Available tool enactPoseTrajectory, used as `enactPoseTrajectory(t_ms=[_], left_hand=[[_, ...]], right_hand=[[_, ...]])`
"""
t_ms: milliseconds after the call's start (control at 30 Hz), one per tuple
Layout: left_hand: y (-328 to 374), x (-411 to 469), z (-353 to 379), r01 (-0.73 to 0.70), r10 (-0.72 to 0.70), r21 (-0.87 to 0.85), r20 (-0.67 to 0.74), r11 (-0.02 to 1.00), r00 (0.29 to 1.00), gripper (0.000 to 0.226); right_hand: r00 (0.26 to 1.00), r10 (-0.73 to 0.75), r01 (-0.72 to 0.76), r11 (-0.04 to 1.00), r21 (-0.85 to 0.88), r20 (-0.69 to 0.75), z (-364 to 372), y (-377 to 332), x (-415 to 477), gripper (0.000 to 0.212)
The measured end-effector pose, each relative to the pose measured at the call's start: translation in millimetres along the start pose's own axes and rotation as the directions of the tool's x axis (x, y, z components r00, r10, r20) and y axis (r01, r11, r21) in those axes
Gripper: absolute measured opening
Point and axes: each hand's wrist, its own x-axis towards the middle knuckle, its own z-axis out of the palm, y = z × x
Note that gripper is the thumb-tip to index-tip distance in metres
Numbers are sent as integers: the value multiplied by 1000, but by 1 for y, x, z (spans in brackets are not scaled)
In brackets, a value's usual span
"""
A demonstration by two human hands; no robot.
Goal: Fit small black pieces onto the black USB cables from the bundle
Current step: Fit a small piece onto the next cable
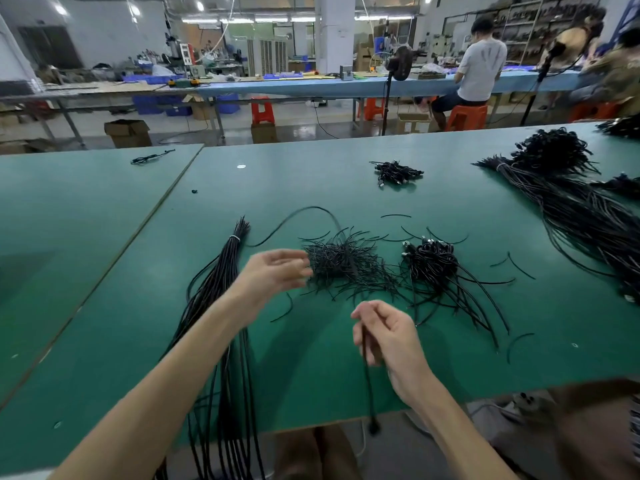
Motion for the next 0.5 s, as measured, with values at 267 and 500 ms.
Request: enactPoseTrajectory(t_ms=[267,500], left_hand=[[-32,-27,9,217,-314,227,699,949,643,91],[-45,-23,-34,90,26,-529,208,844,978,69]], right_hand=[[984,72,-10,937,348,-165,-2,0,3,10],[991,35,-19,992,123,-128,0,4,4,9]])
